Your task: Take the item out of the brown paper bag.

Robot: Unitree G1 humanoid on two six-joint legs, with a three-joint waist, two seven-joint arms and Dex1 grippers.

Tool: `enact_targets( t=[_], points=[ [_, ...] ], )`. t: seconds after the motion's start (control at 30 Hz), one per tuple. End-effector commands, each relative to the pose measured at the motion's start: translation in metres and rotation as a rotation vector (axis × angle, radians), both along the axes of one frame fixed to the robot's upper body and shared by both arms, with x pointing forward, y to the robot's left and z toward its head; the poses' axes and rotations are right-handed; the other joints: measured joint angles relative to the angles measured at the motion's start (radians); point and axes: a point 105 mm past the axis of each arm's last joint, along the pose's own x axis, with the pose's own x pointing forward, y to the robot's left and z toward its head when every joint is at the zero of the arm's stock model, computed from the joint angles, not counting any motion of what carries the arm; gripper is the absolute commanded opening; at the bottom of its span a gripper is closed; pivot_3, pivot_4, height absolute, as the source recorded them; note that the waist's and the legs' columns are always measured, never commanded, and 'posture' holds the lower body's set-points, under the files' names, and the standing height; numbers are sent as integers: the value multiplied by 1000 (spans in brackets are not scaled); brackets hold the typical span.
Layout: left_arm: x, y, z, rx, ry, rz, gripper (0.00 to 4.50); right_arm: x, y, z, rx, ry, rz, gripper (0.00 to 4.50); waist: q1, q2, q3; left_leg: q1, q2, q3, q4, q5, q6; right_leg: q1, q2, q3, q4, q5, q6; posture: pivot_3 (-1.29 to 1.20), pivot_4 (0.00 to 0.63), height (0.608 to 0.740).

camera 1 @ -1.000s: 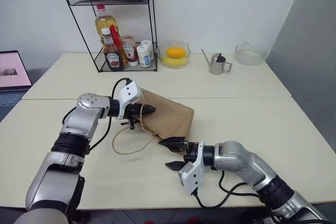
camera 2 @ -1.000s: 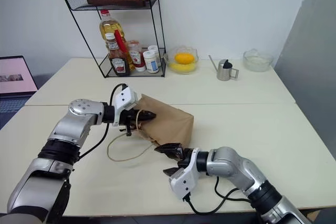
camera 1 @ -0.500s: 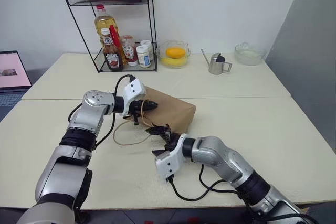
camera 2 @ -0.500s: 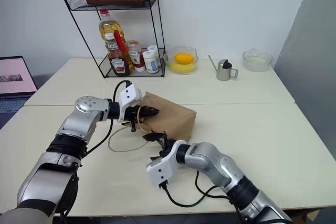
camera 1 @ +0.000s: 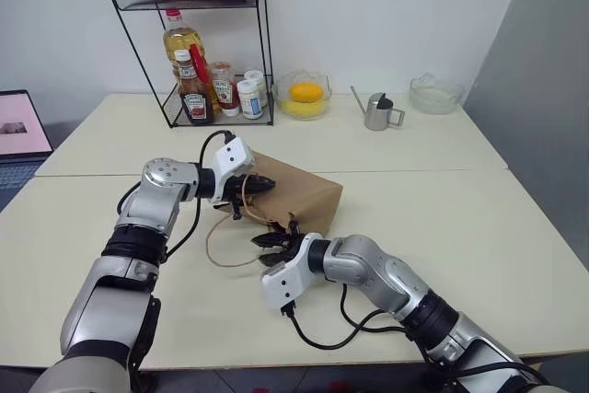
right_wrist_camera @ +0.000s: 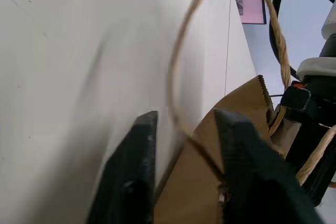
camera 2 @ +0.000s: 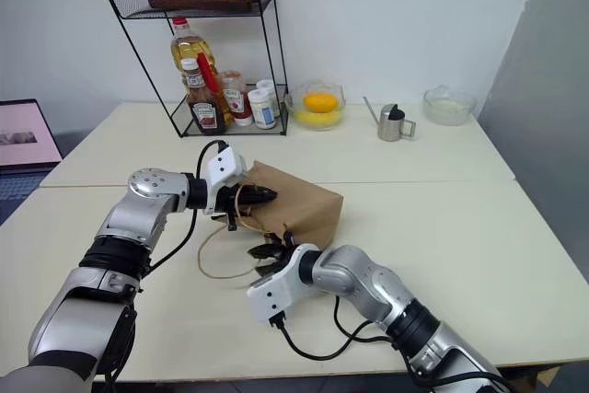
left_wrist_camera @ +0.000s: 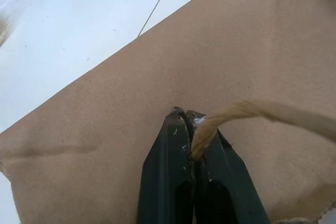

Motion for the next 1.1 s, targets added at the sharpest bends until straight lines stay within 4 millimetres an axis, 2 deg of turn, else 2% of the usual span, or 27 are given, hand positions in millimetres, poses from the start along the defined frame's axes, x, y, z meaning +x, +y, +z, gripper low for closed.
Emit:
enact_targets(
  t=[0.03,0.07,0.13,0.27,0.4,0.53,0.67,0.77,0.9,1.0,1.07,1.1],
  points=[
    [0,4,14,-6,-50,12,0,-4,4,11,39,-10,16,374,-1,0,0,0,0,0,0,0,0,0,0,0,0,0,0,0,150,740],
    [1,3,15,-8,-53,11,0,-3,3,11,42,-5,7,40,-1,0,0,0,0,0,0,0,0,0,0,0,0,0,0,0,150,740],
    [2,2,19,-13,-63,10,0,0,0,8,31,8,-7,40,-1,0,0,0,0,0,0,0,0,0,0,0,0,0,0,0,150,740],
    [5,1,32,-27,-88,17,0,3,-16,-20,-89,26,-39,40,1,0,0,0,0,0,0,0,0,0,0,0,0,0,0,0,150,740],
    [13,-2,59,-60,-129,41,0,4,-43,-59,-242,104,-75,40,12,0,0,0,-1,0,0,0,0,1,0,0,-1,0,0,0,150,740],
    [23,-7,87,-93,-181,74,0,1,-62,-79,-306,146,-89,40,22,-2,-1,0,-2,0,0,0,0,3,-2,-1,-2,0,0,0,150,740],
    [25,-11,104,-121,-222,89,0,2,-80,-88,-343,163,-116,40,24,-2,-1,8,-3,0,0,0,0,13,-3,-1,-5,0,0,0,150,740],
    [30,-10,116,-169,-247,135,0,2,-96,-91,-364,172,-140,40,29,-2,-1,8,-3,0,-1,0,0,15,-3,-2,-9,-1,1,0,150,740],
    [35,-8,132,-238,-269,194,0,1,-128,-97,-417,186,-181,40,44,-2,-1,6,-4,0,-1,0,0,17,-5,-3,-12,-1,1,0,150,740],
    [32,-12,132,-246,-255,164,0,-3,-152,-96,-431,202,-218,40,61,-2,-1,6,-5,1,-1,0,0,19,-7,-3,-16,-1,2,0,150,740],
    [30,-14,130,-249,-240,144,0,-5,-156,-95,-413,220,-228,40,64,-2,-1,6,-7,3,-2,0,0,20,-9,-4,-18,-1,3,0,150,740],
    [28,-17,127,-251,-230,127,0,-7,-156,-92,-378,258,-245,217,66,-2,-1,6,-7,4,-2,0,0,20,-10,-4,-19,-2,3,0,150,740]
  ],
)
